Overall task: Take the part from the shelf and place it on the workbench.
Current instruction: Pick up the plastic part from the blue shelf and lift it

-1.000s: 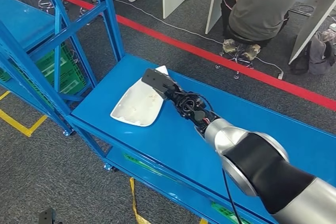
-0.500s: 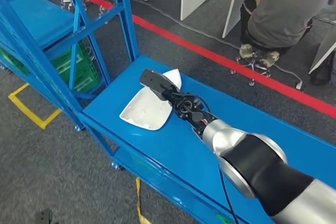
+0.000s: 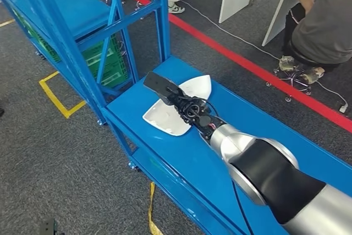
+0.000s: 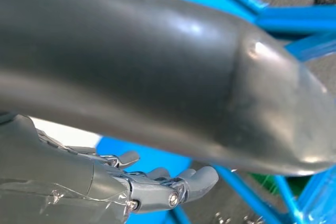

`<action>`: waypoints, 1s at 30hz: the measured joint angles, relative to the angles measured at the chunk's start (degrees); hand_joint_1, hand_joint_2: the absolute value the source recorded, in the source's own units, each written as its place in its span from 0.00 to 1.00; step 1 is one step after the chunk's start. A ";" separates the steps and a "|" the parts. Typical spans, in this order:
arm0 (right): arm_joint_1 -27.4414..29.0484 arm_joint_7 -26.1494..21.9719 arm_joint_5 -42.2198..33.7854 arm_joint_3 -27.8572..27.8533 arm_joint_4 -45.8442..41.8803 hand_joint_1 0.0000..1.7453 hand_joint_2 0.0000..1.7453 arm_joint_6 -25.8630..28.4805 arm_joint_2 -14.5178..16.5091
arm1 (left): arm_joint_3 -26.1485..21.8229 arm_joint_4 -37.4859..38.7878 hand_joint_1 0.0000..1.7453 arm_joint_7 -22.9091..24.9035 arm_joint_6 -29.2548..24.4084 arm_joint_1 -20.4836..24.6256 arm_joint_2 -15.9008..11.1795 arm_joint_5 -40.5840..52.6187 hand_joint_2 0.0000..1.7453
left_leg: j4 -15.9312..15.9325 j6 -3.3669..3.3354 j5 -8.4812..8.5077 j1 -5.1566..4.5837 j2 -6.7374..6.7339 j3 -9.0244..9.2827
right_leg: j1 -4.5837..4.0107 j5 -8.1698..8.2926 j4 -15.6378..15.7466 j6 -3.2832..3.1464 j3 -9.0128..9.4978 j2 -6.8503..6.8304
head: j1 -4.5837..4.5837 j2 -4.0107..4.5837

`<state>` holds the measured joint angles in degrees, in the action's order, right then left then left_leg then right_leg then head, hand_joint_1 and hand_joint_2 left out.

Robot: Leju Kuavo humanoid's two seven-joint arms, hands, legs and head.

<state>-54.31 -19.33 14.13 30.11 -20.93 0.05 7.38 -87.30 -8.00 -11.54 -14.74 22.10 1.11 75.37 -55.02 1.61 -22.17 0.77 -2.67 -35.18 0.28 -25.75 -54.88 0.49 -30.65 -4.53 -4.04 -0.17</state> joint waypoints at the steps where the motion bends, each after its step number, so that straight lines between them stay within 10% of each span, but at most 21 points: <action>1: -0.06 0.03 -0.51 0.22 -0.05 0.00 0.00 0.02 0.02 | 0.00 0.00 0.00 0.00 -0.01 0.02 0.00 0.04 0.00 | 0.44 -0.28 -0.18 -0.25 0.24 0.16 | -0.11 -0.16 0.05 0.28 0.12 -0.44 | -0.13 0.00; 4: -0.12 0.21 -1.26 0.72 -0.23 0.00 0.00 0.21 0.09 | 0.00 0.00 0.00 0.00 -0.03 -0.07 0.00 0.08 0.00 | 0.59 -1.28 -0.18 -0.11 1.45 0.33 | 0.23 -1.45 -1.12 1.11 -0.15 0.29 | -0.43 0.00; 9: 0.24 0.67 -2.82 1.71 -0.29 0.00 0.00 0.91 0.05 | 0.00 0.00 0.00 -0.01 -0.08 0.05 -0.01 -0.35 0.00 | 0.67 -2.32 -0.48 -0.21 2.83 0.82 | 0.30 -7.91 -17.67 1.37 -8.52 4.31 | -1.01 -0.01; 14: 0.39 2.14 -6.61 2.41 -0.64 0.00 0.00 1.76 -0.12 | 0.00 0.00 0.00 -0.44 -0.08 -0.17 0.02 -2.62 0.00 | 0.46 -2.00 -1.13 -0.52 4.34 1.63 | -0.11 1.01 -3.53 -0.11 -3.15 5.00 | -1.10 -0.01; 23: 0.61 2.66 -8.38 3.45 -1.46 0.00 0.00 1.86 -0.33 | -0.02 0.00 0.00 -0.92 -0.19 -0.62 -0.49 -3.58 0.00 | 0.69 -1.58 -0.98 -0.51 4.35 1.35 | -0.32 1.07 -0.24 -0.19 -1.61 5.41 | -0.81 -0.01; 27: 0.94 3.72 -11.69 4.71 -2.62 0.00 1.00 3.55 -1.12 | -0.01 0.00 0.00 -2.28 -0.77 -0.95 -1.05 -6.49 0.00 | 0.92 -1.30 -0.87 -0.48 4.35 1.46 | -0.34 1.05 -0.24 -0.39 -1.61 5.40 | -0.81 -0.01; 30: 1.31 4.99 -14.69 6.18 -4.14 0.00 1.00 5.35 -2.52 | -0.02 0.00 0.00 -3.21 -1.13 -1.49 -1.74 -8.78 0.00 | 0.93 -1.21 -0.85 -0.46 4.33 1.47 | -0.37 1.06 -0.24 -0.41 -1.60 5.40 | -0.82 -0.01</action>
<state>-53.00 -14.34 -0.56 36.28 -25.08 5.40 4.86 -87.32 -8.00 -14.75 -15.87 20.61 -0.63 66.59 -54.09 0.40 -23.02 0.30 1.66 -33.71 -0.08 -24.69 -55.12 0.08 -32.25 0.87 -4.86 -0.19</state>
